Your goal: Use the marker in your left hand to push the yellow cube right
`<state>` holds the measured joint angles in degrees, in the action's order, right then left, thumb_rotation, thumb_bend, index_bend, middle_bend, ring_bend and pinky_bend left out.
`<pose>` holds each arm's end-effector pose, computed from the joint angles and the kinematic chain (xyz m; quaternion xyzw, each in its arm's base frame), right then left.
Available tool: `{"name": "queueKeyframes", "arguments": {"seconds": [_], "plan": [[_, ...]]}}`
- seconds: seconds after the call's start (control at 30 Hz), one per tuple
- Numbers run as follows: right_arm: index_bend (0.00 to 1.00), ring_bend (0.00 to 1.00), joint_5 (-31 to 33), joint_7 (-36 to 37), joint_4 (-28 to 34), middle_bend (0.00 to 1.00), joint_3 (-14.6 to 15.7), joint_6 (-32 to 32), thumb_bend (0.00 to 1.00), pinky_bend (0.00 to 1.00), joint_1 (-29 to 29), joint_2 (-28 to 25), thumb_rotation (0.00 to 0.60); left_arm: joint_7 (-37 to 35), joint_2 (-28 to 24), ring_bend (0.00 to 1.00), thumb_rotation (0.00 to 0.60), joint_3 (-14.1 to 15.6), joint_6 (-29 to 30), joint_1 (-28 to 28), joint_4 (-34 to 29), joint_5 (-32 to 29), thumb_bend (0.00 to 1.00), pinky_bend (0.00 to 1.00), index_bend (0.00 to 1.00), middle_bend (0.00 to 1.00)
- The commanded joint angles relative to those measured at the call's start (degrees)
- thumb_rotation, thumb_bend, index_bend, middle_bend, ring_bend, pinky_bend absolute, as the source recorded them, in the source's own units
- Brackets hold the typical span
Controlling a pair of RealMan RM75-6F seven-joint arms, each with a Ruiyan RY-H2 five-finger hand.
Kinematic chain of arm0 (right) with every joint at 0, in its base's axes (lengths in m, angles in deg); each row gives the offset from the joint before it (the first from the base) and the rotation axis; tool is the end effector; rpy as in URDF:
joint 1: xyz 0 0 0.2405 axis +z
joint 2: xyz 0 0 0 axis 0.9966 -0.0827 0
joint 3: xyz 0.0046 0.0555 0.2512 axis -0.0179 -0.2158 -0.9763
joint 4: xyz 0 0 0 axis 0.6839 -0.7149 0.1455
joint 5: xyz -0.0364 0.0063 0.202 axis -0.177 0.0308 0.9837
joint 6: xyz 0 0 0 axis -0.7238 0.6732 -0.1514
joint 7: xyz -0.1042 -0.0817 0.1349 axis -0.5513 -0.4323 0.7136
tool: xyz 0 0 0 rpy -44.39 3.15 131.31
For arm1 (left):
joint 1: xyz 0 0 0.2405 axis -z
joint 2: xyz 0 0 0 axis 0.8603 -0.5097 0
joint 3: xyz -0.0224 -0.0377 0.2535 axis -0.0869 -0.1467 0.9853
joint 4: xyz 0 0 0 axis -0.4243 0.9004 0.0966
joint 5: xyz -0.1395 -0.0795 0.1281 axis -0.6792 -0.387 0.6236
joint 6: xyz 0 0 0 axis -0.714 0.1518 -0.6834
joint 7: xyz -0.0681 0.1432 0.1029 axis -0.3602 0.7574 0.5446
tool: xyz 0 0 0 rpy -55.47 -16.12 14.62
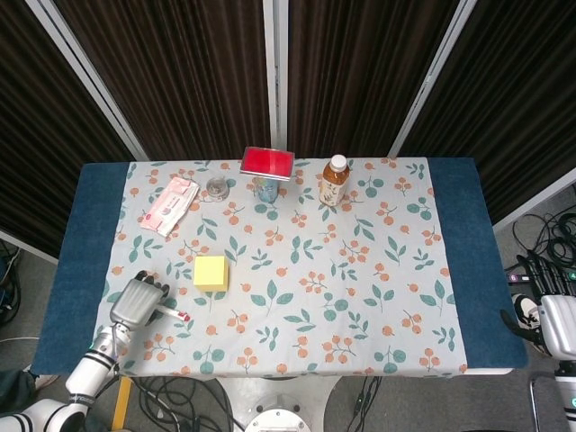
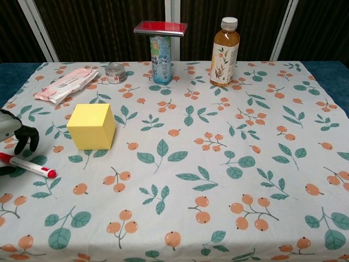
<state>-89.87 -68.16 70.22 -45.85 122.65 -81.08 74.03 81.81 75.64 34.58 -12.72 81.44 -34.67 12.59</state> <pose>-0.3352 -0.2265 0.1923 0.5724 -0.4107 0.4140 0.5765 -0.2804 0.2884 -0.0177 -0.7947 -0.2923 -0.2190 0.4849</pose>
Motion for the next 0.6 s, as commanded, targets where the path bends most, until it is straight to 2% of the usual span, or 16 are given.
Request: {"name": "queueKeyframes", "arguments": {"seconds": [0.03, 0.6], "plan": [[0.0, 0.0, 0.0, 0.1, -0.2, 0.0, 0.0, 0.0, 0.17, 0.0, 0.0, 0.1, 0.6, 0.1, 0.1, 0.39, 0.6, 0.0, -0.2, 0.2, 0.2, -0.4, 0.29, 0.26, 0.49, 0.63], [0.0, 0.0, 0.2, 0.5, -0.7, 0.0, 0.0, 0.0, 0.17, 0.0, -0.2, 0.4, 0.6, 0.0, 1.5, 0.39, 0.6, 0.7, 0.0, 0.7, 2.3, -1.2, 0.29, 0.26, 0.57, 0.62]]}}
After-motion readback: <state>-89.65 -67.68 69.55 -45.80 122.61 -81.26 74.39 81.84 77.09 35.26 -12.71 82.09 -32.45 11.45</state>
